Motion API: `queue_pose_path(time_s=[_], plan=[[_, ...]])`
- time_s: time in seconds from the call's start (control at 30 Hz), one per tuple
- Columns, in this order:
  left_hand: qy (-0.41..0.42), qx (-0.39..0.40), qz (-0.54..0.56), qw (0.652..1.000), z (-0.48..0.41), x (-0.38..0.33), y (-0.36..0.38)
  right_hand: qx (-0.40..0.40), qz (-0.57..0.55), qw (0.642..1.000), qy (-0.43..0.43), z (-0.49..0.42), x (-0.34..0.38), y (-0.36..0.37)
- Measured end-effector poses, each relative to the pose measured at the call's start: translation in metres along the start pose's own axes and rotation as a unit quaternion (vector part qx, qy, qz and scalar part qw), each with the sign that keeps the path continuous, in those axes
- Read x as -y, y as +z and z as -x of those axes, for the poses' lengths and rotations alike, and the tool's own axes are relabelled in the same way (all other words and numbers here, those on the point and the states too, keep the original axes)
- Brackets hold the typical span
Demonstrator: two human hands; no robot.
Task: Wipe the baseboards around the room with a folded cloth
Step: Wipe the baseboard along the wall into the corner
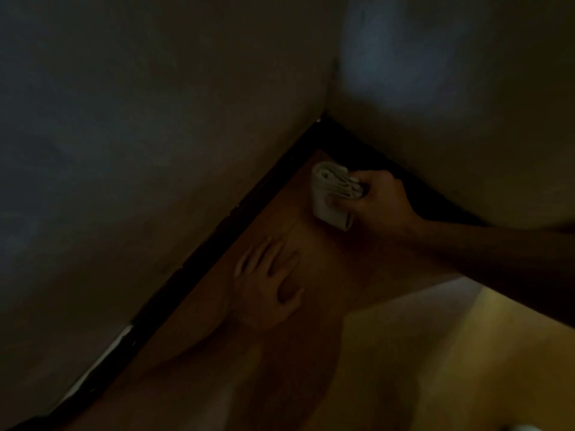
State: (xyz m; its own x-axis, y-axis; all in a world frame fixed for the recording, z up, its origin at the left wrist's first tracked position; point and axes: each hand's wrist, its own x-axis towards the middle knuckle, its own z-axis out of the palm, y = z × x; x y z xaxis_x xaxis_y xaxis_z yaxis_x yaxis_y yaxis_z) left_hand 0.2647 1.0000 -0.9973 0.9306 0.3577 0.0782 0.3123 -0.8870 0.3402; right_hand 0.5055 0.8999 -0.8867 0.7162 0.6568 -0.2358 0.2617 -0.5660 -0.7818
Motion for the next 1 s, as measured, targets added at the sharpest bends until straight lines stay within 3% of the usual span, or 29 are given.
queue_pose_path(time_s=[0.07, 0.23, 0.4, 0.8, 1.0], plan=[[0.001, 0.007, 0.000, 1.000, 0.000, -0.001, -0.002, -0.020, 0.022, 0.999, 0.014, 0.008, -0.006, -0.008], [0.000, 0.022, -0.015, 1.000, -0.001, 0.000, 0.000, -0.187, -0.009, 0.980, 0.070, 0.002, -0.018, 0.015], [0.012, -0.003, -0.011, 1.000, 0.001, 0.003, 0.004, -0.294, -0.005, 0.950, 0.105, -0.033, -0.018, 0.046], [0.007, -0.007, -0.012, 1.000, 0.001, 0.003, 0.006, -0.356, 0.039, 0.919, 0.164, -0.045, -0.020, 0.059], [0.008, -0.006, -0.015, 1.000, -0.001, 0.004, 0.006, -0.345, 0.033, 0.925, 0.152, -0.054, -0.004, 0.065]])
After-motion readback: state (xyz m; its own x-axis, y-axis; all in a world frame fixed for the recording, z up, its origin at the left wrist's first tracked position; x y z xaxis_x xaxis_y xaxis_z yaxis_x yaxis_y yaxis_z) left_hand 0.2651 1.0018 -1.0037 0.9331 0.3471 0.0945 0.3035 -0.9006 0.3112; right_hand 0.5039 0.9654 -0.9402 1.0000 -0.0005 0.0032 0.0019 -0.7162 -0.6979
